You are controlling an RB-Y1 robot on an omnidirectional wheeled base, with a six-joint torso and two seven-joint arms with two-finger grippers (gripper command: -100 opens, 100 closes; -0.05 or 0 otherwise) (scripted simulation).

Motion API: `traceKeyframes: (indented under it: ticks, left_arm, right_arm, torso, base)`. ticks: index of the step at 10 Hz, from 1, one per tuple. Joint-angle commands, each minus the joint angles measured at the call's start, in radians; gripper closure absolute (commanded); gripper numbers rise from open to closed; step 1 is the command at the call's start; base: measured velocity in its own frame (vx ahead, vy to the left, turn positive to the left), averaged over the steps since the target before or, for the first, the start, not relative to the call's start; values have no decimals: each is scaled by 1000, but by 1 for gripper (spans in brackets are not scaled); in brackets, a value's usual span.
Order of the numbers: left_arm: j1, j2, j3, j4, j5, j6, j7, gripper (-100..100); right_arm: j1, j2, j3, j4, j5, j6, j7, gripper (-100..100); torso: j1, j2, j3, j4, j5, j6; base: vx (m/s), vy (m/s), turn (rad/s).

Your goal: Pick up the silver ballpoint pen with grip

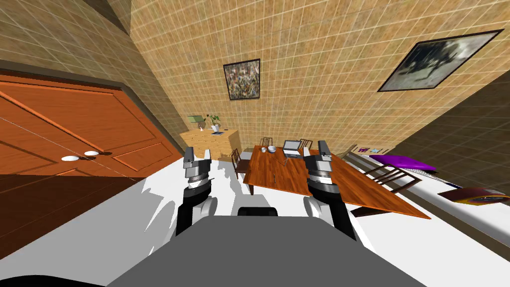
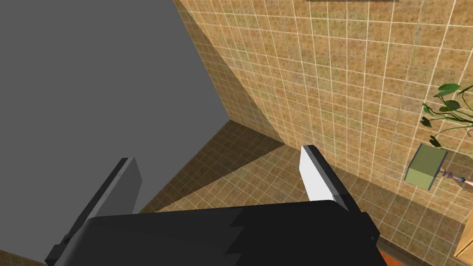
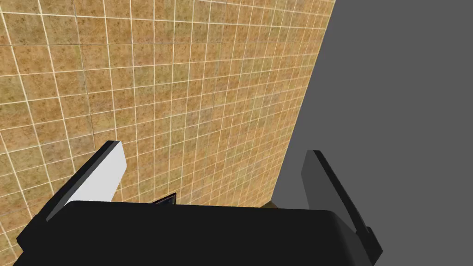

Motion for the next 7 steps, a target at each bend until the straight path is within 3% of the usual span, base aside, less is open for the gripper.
traceKeyframes:
  ticks: [1,4,7]
  left_arm:
    - [0,0,0,0,0,0,0,0]
    - [0,0,0,0,0,0,0,0]
    - [0,0,0,0,0,0,0,0]
  right_arm:
    - [-9,-32,2,15,6,7,3,-100]
    - [-44,-98,10,77,28,32,14,-100]
    - [-101,-147,24,173,64,75,31,-100]
  torso:
    - [0,0,0,0,0,0]
    - [-1,1,1,0,0,0]
    - [-1,2,1,1,0,0]
  base:
    - [-12,1,90]
    - [-28,-8,164]
    - [-46,-13,271]
